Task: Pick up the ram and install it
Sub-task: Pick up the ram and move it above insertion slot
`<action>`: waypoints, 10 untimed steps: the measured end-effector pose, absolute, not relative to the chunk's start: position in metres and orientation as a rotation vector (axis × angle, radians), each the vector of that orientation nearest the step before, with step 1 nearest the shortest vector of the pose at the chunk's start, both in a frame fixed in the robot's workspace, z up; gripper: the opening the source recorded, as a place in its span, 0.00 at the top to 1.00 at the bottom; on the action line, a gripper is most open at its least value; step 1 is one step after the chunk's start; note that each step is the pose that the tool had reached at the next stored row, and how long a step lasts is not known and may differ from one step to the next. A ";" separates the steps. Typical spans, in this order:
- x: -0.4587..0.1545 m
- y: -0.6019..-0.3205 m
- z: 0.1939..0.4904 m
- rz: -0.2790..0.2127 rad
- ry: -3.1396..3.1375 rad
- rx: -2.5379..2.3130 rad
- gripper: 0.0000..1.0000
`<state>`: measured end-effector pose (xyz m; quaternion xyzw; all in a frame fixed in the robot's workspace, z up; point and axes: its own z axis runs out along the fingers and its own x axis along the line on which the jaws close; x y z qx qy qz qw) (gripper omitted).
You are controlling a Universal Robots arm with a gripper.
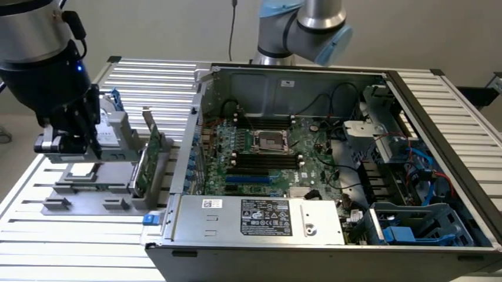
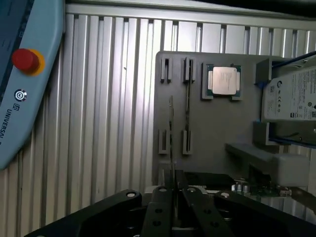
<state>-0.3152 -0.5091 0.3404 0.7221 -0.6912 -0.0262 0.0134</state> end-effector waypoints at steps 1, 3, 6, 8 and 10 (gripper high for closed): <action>-0.311 -0.509 0.345 -0.082 -2.153 2.249 0.86; -0.302 -0.509 0.354 -0.082 -2.153 2.249 0.86; -0.288 -0.508 0.367 -0.083 -2.152 2.249 0.86; -0.279 -0.507 0.377 -0.083 -2.152 2.248 0.86; -0.270 -0.506 0.385 -0.083 -2.152 2.249 0.86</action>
